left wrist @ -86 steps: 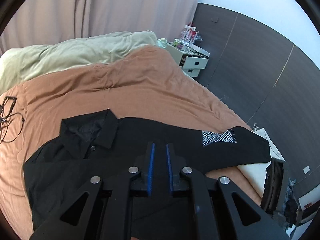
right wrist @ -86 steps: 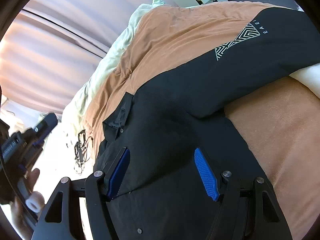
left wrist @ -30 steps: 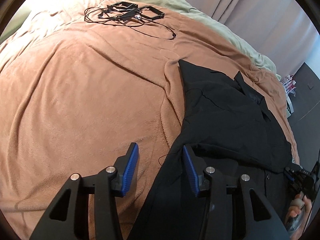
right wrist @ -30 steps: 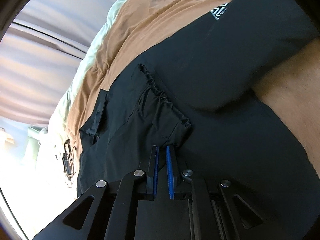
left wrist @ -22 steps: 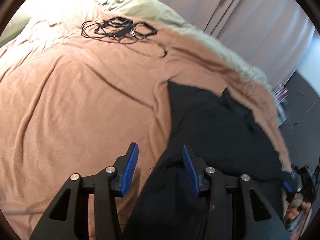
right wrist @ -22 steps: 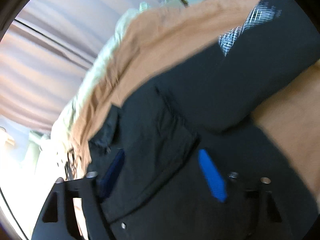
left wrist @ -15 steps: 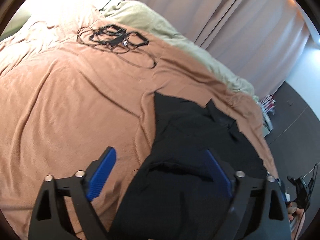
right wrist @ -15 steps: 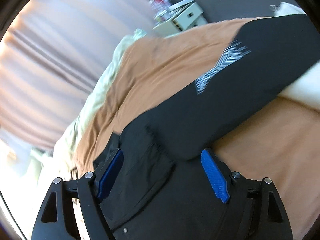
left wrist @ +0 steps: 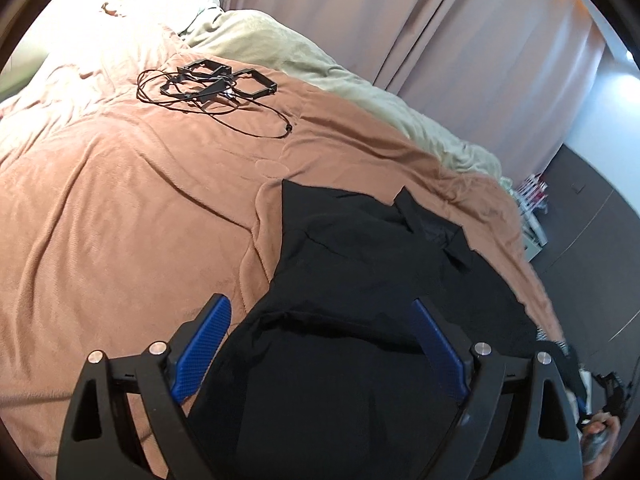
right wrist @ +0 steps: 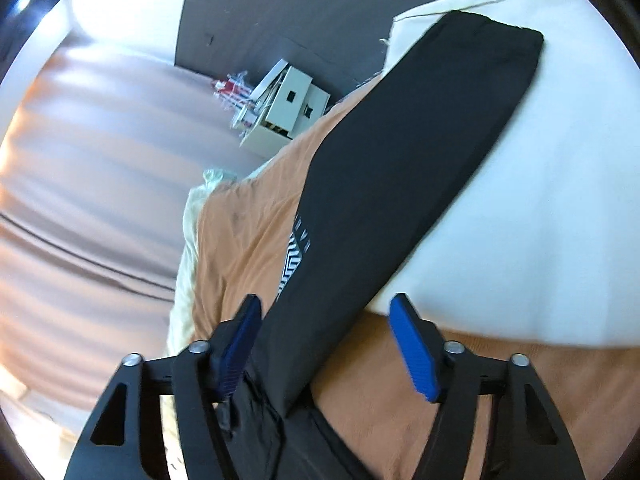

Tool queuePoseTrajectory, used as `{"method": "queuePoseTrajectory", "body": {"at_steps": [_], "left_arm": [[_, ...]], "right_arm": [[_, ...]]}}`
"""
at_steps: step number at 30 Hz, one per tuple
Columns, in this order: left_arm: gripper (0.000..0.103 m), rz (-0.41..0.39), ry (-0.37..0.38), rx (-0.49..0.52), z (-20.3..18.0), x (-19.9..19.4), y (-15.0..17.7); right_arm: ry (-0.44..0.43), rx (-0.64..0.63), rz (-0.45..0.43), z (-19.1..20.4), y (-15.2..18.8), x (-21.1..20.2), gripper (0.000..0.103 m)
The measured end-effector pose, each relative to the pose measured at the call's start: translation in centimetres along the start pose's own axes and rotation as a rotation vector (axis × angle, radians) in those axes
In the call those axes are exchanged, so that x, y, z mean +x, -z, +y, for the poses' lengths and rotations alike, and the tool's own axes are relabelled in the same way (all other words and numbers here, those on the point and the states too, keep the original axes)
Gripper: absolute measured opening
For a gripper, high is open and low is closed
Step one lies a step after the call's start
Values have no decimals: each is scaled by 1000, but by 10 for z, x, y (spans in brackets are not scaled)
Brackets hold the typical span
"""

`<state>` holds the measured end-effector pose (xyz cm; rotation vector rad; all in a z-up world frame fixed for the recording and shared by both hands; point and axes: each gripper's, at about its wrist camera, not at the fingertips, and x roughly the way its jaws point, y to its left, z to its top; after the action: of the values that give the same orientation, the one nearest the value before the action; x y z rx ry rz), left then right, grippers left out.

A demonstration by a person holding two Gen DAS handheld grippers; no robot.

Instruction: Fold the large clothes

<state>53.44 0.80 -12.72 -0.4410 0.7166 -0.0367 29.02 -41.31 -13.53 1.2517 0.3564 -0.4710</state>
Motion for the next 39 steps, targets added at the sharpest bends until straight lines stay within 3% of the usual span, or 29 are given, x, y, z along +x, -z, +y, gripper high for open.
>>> {"method": "queuePoseTrajectory", "body": {"at_steps": [2, 6, 8, 14, 19, 23, 29, 34, 39], "left_arm": [[93, 18, -7, 18, -5, 6, 3], [93, 32, -18, 52, -12, 12, 8], [93, 33, -23, 67, -14, 13, 9], [93, 53, -46, 88, -17, 22, 14], [93, 57, -84, 76, -10, 25, 14], [93, 53, -89, 50, -4, 23, 13], [93, 41, -75, 32, -5, 18, 10], [93, 32, -52, 36, -10, 12, 8], [93, 23, -38, 31, -10, 6, 6]], "right_arm": [[3, 4, 0, 2, 1, 6, 50], [15, 49, 17, -12, -4, 17, 45], [33, 80, 25, -20, -6, 20, 33], [41, 95, 8, -26, -15, 23, 28], [46, 66, -28, -27, -18, 22, 11], [-21, 6, -78, -11, -18, 10, 5], [-222, -77, -101, 31, -10, -18, 5], [-372, -218, -62, 84, 20, -29, 5], [-465, -291, 11, 124, 58, -24, 5]]}}
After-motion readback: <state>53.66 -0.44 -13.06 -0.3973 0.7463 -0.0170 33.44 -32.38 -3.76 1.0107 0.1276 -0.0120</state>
